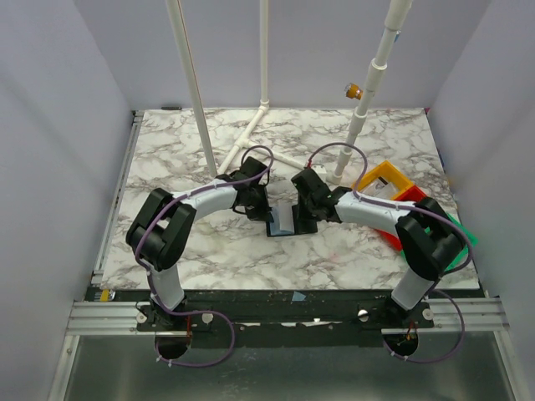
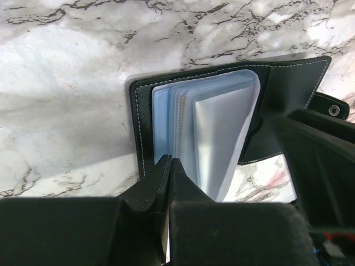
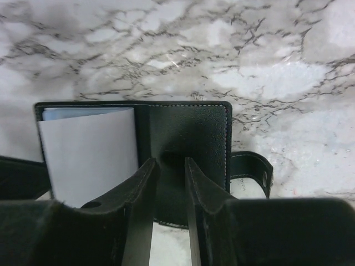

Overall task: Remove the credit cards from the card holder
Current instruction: Remove the credit card from the card holder.

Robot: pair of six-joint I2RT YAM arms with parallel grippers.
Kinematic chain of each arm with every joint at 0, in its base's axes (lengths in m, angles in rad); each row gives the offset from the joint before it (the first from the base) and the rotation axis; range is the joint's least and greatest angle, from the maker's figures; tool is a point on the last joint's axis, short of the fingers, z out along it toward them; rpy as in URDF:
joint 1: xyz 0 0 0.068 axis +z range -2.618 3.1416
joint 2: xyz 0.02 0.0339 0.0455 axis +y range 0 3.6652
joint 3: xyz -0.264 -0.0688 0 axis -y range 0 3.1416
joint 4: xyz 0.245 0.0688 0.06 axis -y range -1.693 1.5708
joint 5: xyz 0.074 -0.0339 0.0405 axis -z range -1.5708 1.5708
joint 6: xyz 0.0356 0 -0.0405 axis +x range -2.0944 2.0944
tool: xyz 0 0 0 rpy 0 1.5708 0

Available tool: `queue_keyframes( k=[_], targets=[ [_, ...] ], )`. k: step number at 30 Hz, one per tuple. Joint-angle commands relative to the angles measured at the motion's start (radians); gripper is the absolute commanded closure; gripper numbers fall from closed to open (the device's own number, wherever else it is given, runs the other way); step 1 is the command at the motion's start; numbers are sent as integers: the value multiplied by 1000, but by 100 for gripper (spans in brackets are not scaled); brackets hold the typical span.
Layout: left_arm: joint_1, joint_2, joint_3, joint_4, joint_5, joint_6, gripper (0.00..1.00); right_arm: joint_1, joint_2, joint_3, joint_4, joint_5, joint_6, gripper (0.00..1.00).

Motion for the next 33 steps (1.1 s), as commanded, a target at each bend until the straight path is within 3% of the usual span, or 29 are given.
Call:
queue_keyframes(
  k=[1,7,10,17,23,33],
  targets=[
    [-11,-1,27,6,23,-2,100,1,62,-31,81,-72,1,72],
    [-13,-3,31,-14,1,-2,100,1,117,-30,116,-126,-2,78],
    [-10,-37,7,-40,-79,-4,100,2,145,-35,148,-172,-15,78],
    [27,-161,-129,-28,-165,-19,100,5,232,-17,216,-285,-47,80],
    [56,-272,-208,-38,-212,-11,100,11,214,-13,210,-319,-59,80],
    [103,-240,-245,23,-149,-1,100,40,139,25,150,-309,-55,79]
  ],
)
